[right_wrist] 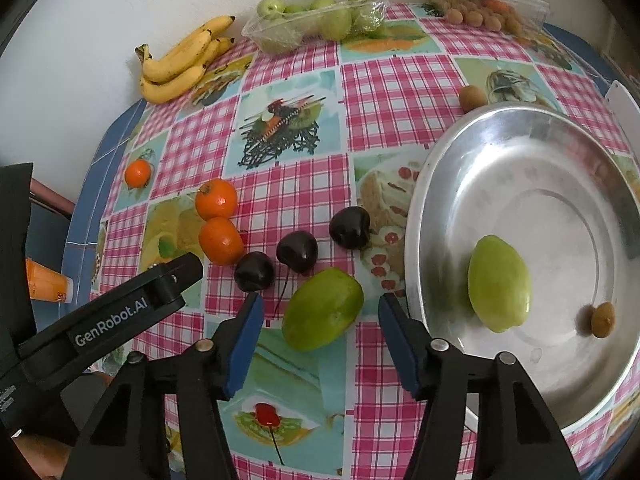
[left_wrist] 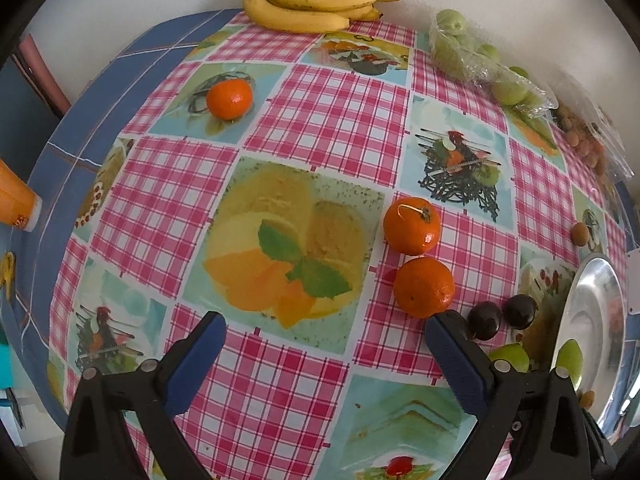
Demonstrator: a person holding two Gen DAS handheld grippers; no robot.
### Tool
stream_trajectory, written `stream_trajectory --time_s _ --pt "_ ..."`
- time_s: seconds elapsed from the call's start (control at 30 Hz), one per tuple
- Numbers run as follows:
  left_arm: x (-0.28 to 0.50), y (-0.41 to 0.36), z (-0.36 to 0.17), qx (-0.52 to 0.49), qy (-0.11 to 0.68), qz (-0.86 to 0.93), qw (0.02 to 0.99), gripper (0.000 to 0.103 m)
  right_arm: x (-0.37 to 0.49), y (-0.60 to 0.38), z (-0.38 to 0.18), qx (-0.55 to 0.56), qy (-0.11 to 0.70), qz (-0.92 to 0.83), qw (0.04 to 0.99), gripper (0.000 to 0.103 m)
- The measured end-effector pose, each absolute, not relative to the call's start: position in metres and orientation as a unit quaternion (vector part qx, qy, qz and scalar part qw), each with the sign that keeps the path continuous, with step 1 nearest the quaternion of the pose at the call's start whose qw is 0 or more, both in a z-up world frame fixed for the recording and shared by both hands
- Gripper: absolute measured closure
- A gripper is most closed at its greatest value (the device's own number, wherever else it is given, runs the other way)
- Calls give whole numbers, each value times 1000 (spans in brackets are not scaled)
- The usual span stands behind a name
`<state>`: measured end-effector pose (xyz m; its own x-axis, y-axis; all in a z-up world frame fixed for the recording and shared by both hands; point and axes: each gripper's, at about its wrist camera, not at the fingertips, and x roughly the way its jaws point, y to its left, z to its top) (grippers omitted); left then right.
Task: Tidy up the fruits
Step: 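Grasp the round green apple with the right tool while the left tool nears the black plums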
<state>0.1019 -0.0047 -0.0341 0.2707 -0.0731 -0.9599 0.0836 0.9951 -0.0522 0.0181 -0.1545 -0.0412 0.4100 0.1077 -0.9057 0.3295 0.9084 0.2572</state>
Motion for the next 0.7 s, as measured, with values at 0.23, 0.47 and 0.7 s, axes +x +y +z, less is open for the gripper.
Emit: stream_trajectory --time_s 0.23,0.47,0.7 --pt "102 -7 -37 6 606 -48 794 2 25 -152 -55 205 548 -67 808 51" --pt "101 -9 -38 10 608 -49 793 2 29 -153 -60 215 543 -65 809 52" --pt "101 -10 -38 16 607 -51 793 2 28 -152 -60 209 539 -72 812 58"
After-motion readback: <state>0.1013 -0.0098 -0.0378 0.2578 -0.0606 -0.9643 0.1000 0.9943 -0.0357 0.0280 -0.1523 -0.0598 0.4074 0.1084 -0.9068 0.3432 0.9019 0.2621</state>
